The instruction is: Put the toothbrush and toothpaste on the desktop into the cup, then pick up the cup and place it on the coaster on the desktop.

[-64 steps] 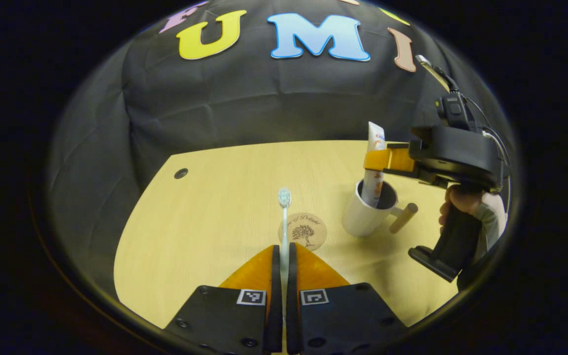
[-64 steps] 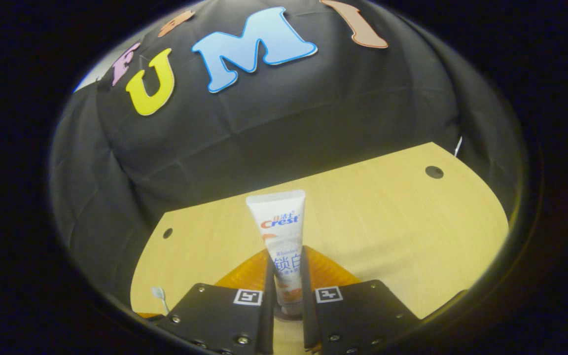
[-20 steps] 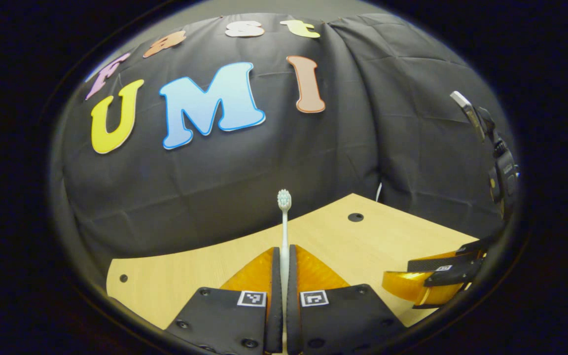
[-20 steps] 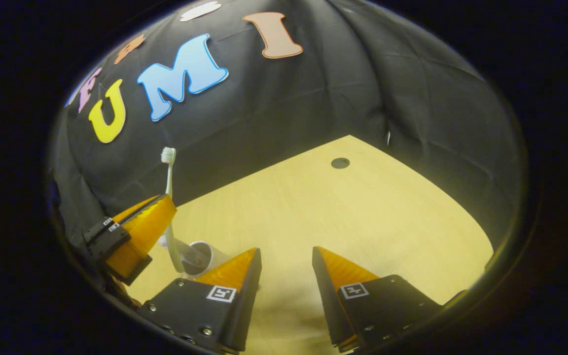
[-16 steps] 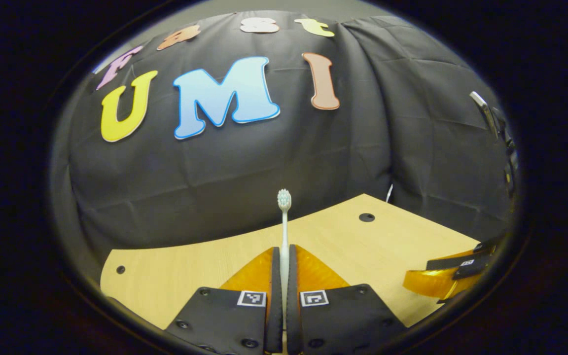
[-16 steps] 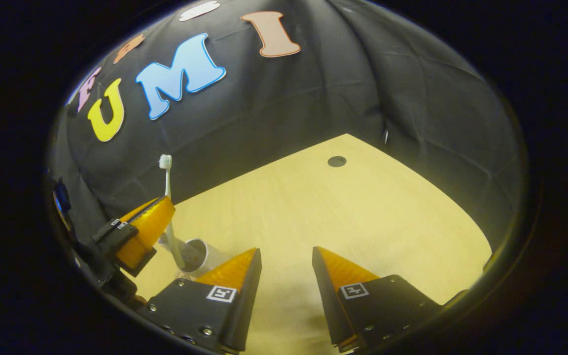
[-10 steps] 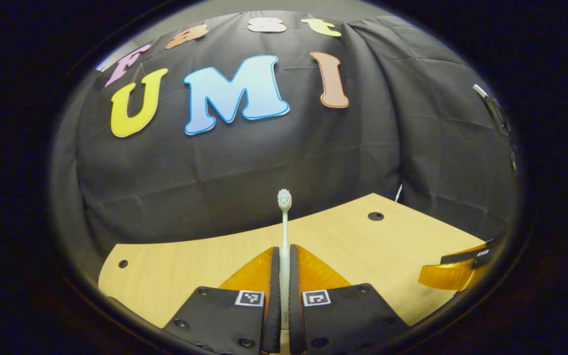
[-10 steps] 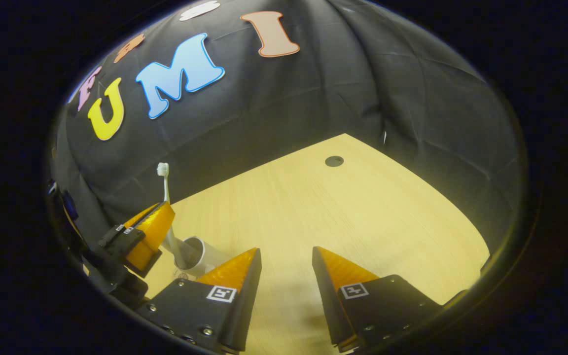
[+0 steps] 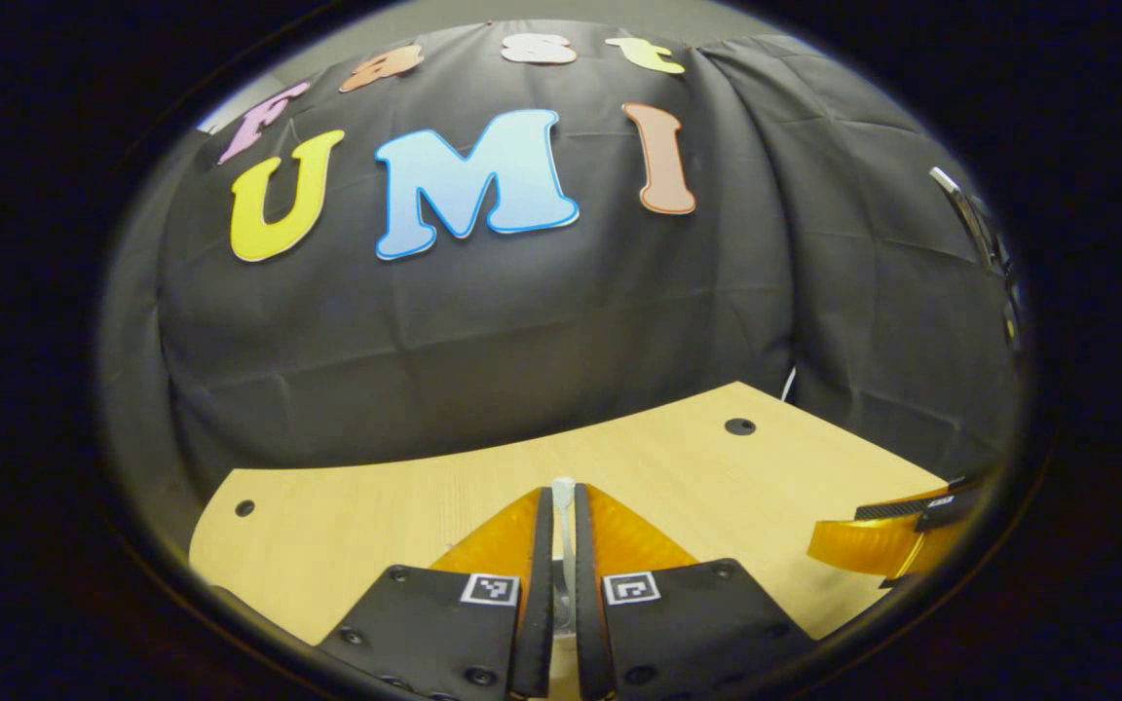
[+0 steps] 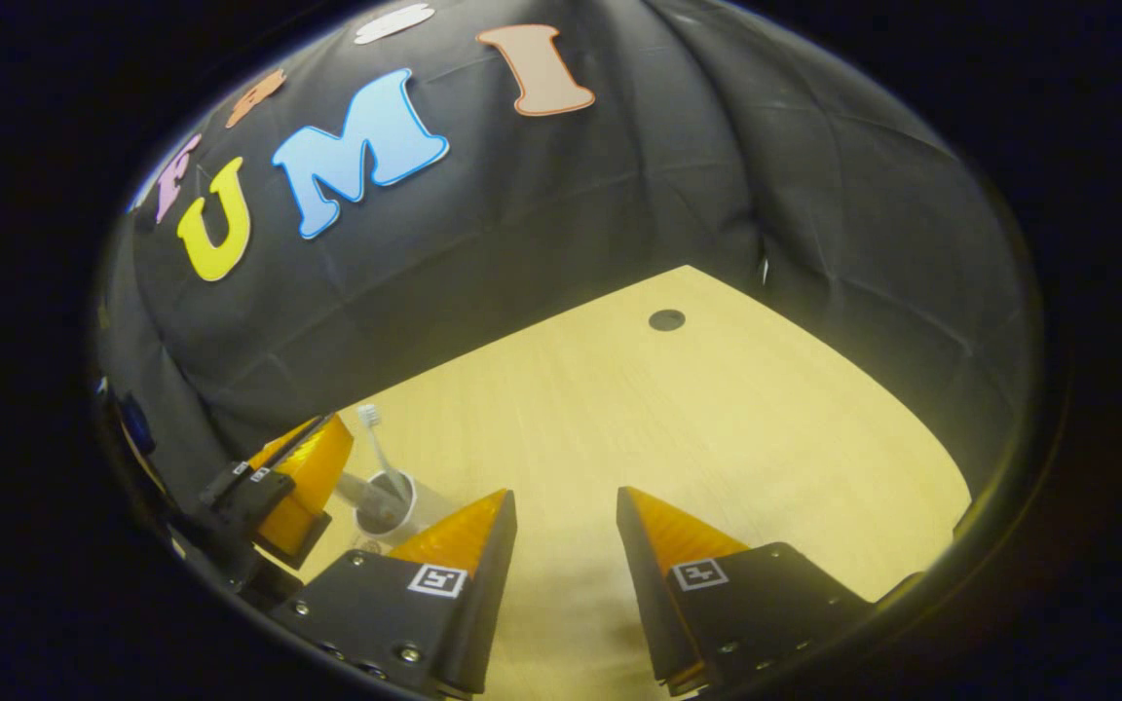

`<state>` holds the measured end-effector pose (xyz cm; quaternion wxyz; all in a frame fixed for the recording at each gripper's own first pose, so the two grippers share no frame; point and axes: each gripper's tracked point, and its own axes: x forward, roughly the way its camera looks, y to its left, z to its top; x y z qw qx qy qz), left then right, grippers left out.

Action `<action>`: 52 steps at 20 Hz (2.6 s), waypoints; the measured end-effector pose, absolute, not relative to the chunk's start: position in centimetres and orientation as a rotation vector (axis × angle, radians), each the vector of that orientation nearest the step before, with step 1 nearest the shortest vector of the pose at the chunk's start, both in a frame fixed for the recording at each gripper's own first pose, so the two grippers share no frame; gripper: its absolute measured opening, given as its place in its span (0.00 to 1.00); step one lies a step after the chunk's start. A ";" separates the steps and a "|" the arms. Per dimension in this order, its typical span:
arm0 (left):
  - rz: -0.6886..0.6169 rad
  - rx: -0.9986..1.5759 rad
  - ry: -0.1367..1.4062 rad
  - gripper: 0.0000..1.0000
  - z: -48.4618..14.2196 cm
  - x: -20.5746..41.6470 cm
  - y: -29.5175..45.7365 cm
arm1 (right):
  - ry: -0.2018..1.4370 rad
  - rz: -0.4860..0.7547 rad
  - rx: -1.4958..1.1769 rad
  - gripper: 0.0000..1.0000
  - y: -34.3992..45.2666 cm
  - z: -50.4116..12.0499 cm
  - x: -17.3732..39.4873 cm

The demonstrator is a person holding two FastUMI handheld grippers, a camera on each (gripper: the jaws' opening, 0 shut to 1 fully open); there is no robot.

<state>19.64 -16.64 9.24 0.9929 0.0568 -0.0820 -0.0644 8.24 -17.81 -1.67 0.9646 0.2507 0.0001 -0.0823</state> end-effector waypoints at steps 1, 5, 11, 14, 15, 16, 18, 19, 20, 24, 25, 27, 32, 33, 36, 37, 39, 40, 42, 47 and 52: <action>-0.125 0.110 -0.162 0.17 9.2 19.4 -16.5 | -0.002 -0.159 0.503 0.62 -17.6 -1.6 8.2; -0.116 0.096 -0.161 0.17 9.3 17.8 -15.9 | -0.001 -0.118 0.466 0.61 -16.5 -1.1 8.2; -0.087 0.084 -0.158 0.17 9.7 14.7 -13.8 | 0.031 -0.020 0.376 0.62 -14.2 -0.2 8.8; -0.053 0.056 -0.136 0.17 8.8 13.4 -11.9 | 0.048 0.024 0.330 0.61 -13.1 0.2 9.0; -0.039 0.046 -0.128 0.17 8.4 12.9 -11.1 | 0.055 0.040 0.311 0.61 -12.7 0.4 9.2; -0.025 0.036 -0.119 0.17 8.0 12.5 -10.2 | 0.064 0.057 0.288 0.61 -12.3 0.3 9.4; 0.005 0.017 -0.099 0.17 7.3 11.9 -8.6 | 0.088 0.089 0.238 0.62 -11.3 0.3 9.7; 0.014 0.007 -0.089 0.17 6.6 11.5 -7.6 | 0.105 0.104 0.213 0.62 -10.8 0.1 10.0; 0.027 0.000 -0.077 0.17 6.1 11.1 -6.7 | 0.125 0.117 0.184 0.61 -10.4 -0.3 10.4; 0.083 -0.022 -0.043 0.17 4.2 9.8 -3.5 | 0.209 0.174 0.088 0.62 -8.7 -1.1 11.8; 0.095 -0.029 -0.032 0.17 3.6 9.6 -2.8 | 0.230 0.185 0.074 0.62 -8.4 -1.1 12.1; 0.114 -0.045 -0.010 0.17 2.2 8.9 -1.8 | 0.265 0.196 0.024 0.61 -8.2 -1.3 12.8; 0.151 -0.081 0.030 0.16 0.2 7.9 -0.1 | 0.364 0.234 -0.137 0.61 -7.7 -2.5 14.5; 0.159 -0.086 0.035 0.16 -0.2 7.6 0.3 | 0.380 0.243 -0.160 0.61 -7.6 -2.7 14.8; 0.185 -0.102 0.053 0.16 -1.0 7.2 1.5 | 0.431 0.268 -0.215 0.61 -7.3 -3.4 15.5; 0.194 -0.105 0.056 0.17 -1.1 7.0 1.9 | 0.446 0.274 -0.233 0.56 -7.2 -3.6 15.7; 0.210 -0.111 0.063 0.17 -1.5 6.8 2.7 | 0.473 0.284 -0.271 0.61 -7.0 -4.1 16.3; 0.217 -0.115 0.067 0.17 -1.6 6.8 3.0 | 0.484 0.289 -0.288 0.60 -6.9 -4.3 16.4; 0.232 -0.121 0.072 0.17 -1.8 6.5 3.6 | 0.504 0.297 -0.319 0.65 -6.6 -4.8 17.0; 0.275 -0.135 0.087 0.17 -2.7 5.6 5.4 | 0.572 0.310 -0.351 0.58 -6.2 -6.2 18.2; 0.309 -0.159 0.103 0.17 -3.7 5.1 6.8 | 0.605 0.320 -0.363 0.54 -6.0 -7.2 18.8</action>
